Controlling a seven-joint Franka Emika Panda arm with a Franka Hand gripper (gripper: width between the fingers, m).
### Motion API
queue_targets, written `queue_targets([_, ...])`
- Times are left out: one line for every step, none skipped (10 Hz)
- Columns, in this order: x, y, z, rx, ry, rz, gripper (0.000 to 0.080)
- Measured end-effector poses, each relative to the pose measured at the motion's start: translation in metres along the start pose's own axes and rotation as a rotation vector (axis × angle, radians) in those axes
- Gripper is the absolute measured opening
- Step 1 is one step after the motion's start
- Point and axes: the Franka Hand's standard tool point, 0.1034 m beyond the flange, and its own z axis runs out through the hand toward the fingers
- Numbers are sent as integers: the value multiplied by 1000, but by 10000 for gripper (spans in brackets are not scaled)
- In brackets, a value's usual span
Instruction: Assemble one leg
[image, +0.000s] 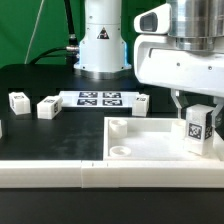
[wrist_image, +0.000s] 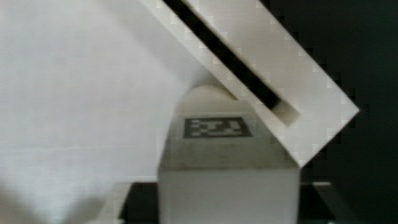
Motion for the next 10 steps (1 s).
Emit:
queue_targets([0,0,0,5,-7,138,292])
queue_targets([-1,0,0,4,-6,251,292])
queue_targets([0,0,1,5,-7,335,292])
queue_targets([1,1,1,10,-18,462,292])
queue_targets([1,1,1,12,-28,601,292])
queue_targets([1,1,1,12,-35,699,292])
queue_targets([1,1,1,12,-38,759,292])
queue_targets([0,1,1,12,-38,806,292])
queue_targets([0,1,1,12,-38,787,305])
queue_targets([0,1,1,12,-38,751,305])
